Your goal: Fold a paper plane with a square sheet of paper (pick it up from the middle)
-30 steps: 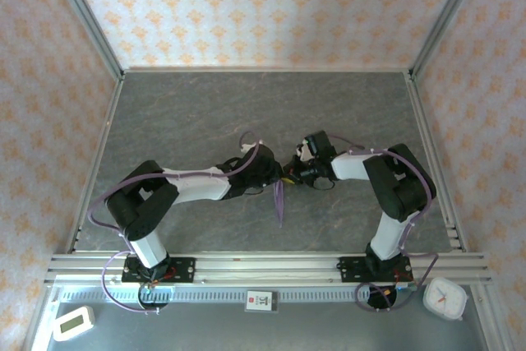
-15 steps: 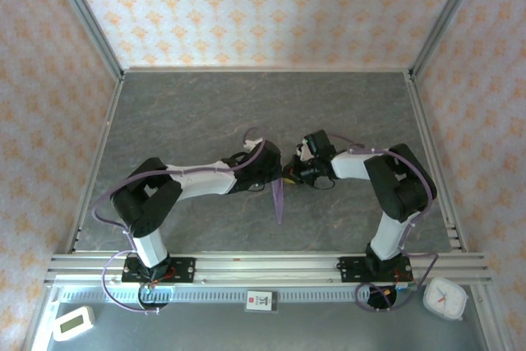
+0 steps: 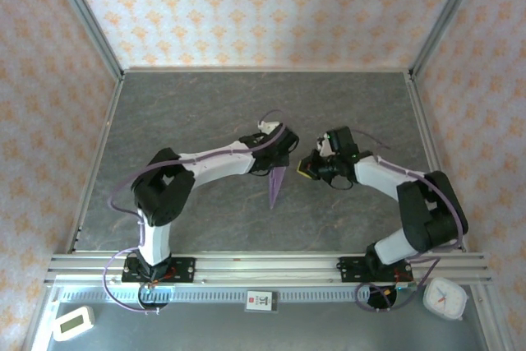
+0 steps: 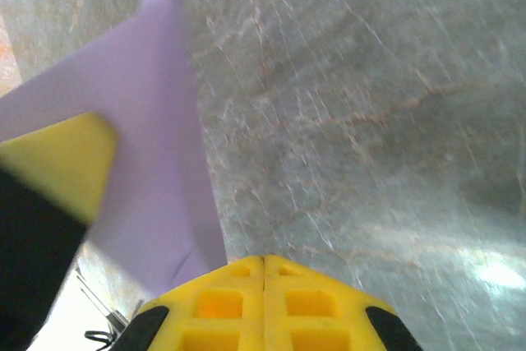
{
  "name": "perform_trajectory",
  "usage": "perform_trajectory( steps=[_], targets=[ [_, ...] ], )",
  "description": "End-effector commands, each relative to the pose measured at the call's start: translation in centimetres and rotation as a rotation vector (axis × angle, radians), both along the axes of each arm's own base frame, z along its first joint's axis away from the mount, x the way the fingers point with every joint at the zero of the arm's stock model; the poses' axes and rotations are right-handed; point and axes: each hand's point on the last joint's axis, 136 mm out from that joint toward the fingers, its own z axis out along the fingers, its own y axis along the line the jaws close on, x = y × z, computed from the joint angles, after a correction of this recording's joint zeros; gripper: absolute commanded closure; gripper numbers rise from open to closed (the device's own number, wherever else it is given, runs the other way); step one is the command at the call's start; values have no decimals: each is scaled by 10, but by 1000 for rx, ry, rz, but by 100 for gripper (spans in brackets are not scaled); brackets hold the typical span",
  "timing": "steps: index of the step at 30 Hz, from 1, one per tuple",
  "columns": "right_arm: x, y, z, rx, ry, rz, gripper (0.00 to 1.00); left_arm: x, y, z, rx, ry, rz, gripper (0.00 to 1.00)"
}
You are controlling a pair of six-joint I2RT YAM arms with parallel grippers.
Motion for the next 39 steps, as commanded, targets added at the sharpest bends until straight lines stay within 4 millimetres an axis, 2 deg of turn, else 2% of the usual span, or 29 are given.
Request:
perform_trajectory(
  steps=[1, 12, 17, 19, 23, 31, 33, 39],
  targets=[
    [-13, -7, -5, -21, 22, -17, 97, -9, 18, -15, 151, 44, -32, 100],
    [-30, -13, -21, -21, 49, -27, 97, -22, 10, -24, 206, 55, -85, 97],
    [-29, -11, -28, -16, 63, -27, 96, -28, 1, -24, 167, 57, -92, 86],
    [-31, -10, -35, -11, 79, -25, 96, -31, -1, -27, 162, 63, -93, 77],
    [-31, -6, -41, 3, 93, -14, 96, -40, -7, -32, 133, 75, -104, 71],
    [-30, 5, -49, 18, 115, 16, 97, -56, -20, -36, -24, 107, -96, 74],
    [-29, 9, -50, 23, 118, 23, 97, -58, -23, -26, -73, 102, -100, 74],
    [-29, 16, -54, 33, 129, 37, 97, -73, -38, -26, -191, 158, -145, 71]
  ],
)
